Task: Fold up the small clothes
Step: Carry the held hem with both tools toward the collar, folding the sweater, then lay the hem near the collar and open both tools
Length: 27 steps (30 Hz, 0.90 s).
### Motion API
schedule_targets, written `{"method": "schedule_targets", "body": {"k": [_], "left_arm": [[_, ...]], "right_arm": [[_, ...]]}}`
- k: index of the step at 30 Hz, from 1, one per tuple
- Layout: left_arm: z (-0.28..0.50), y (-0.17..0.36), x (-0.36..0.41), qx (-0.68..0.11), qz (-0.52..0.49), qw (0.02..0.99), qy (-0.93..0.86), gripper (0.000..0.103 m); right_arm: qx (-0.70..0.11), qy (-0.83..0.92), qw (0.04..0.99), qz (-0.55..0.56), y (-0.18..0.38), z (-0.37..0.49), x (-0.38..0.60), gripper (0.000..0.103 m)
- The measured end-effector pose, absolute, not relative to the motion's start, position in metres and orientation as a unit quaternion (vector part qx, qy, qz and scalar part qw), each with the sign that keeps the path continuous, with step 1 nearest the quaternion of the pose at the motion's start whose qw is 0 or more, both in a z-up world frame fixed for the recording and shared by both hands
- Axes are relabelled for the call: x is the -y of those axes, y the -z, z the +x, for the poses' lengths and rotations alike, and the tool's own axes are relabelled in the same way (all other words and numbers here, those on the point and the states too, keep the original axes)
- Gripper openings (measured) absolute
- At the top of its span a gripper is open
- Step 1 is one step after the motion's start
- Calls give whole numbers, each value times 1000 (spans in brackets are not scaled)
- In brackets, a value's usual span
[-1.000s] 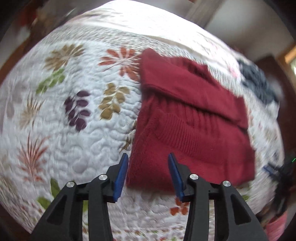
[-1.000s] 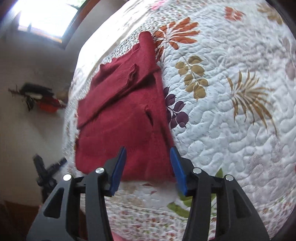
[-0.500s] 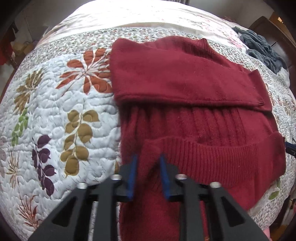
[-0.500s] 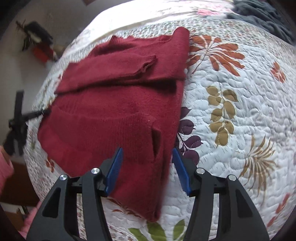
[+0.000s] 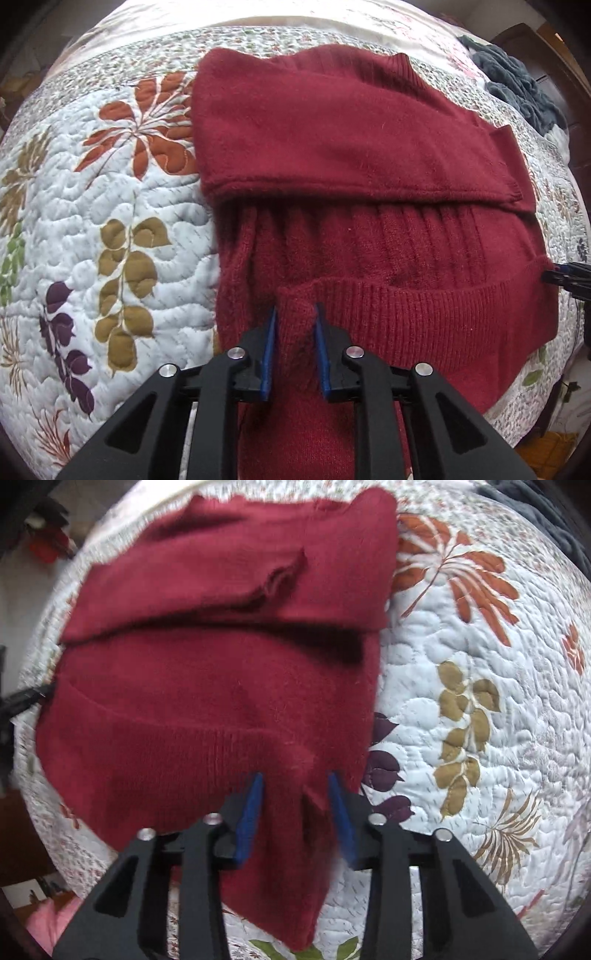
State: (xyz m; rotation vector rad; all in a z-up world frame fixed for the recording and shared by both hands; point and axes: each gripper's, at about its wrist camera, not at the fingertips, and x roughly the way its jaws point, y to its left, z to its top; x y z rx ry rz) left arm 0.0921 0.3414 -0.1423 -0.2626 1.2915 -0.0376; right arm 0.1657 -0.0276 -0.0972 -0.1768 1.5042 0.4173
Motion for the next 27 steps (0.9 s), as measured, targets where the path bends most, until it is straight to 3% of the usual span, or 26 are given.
{"method": "schedule_targets", "body": {"k": [1,3,8,18,27], "left_arm": [[91,141,-344,-599,-129,790,16,15],[87,136,-344,-596,-135,792,13,9],[73,117,-342,-569,-127,812,25,6],[48,64,-359,-476,-203,855,-5,5],[102,3,-371,-380,-214,899,-35,5]], "right_arm": [[-681,-187,704,-74,98,165,25,17],[-682,-178,706,-68,95,160,21,6],[-670,-157,725,-24,76,148,27,5],[-625,-176,754,100,19,154,76,5],[-568,-210,789,103,-27,228,62,5]]}}
